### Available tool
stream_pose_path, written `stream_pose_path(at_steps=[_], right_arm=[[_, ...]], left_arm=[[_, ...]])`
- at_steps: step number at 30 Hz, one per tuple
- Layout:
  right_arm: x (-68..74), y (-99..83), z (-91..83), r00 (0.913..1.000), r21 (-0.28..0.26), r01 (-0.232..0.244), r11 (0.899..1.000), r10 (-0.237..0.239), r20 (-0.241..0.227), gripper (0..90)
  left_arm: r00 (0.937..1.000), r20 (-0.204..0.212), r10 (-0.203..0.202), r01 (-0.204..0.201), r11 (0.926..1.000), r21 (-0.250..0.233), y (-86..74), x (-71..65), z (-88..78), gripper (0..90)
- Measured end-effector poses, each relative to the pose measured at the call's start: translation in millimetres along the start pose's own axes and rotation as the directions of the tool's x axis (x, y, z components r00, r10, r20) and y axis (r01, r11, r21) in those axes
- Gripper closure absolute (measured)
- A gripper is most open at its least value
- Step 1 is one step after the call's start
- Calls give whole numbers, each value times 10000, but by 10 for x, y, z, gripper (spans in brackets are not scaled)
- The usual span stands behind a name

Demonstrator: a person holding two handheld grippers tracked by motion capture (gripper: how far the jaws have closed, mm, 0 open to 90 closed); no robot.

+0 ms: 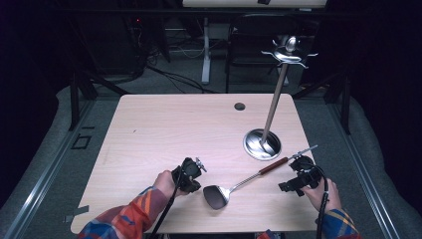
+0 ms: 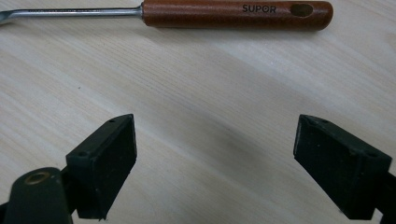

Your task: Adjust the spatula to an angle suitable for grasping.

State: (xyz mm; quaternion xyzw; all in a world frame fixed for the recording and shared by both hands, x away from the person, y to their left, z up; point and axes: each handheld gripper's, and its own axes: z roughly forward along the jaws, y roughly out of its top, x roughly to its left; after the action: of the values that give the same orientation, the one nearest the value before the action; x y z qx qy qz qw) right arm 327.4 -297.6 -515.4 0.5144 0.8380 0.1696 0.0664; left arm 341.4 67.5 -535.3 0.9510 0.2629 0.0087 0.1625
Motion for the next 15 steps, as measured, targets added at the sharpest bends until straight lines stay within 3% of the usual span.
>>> stream_pose_path(at_steps=[9,15], right_arm=[[-3,3,14,10000,197,62,9998,-62,14,121],[-3,2,57,9995,462,-268,9986,274,-134,116]], left_arm=[[9990,432,150,-153,9999,61,69,-118,84,881],[9979,605,222,-223,9998,-3,115,-164,89,881]])
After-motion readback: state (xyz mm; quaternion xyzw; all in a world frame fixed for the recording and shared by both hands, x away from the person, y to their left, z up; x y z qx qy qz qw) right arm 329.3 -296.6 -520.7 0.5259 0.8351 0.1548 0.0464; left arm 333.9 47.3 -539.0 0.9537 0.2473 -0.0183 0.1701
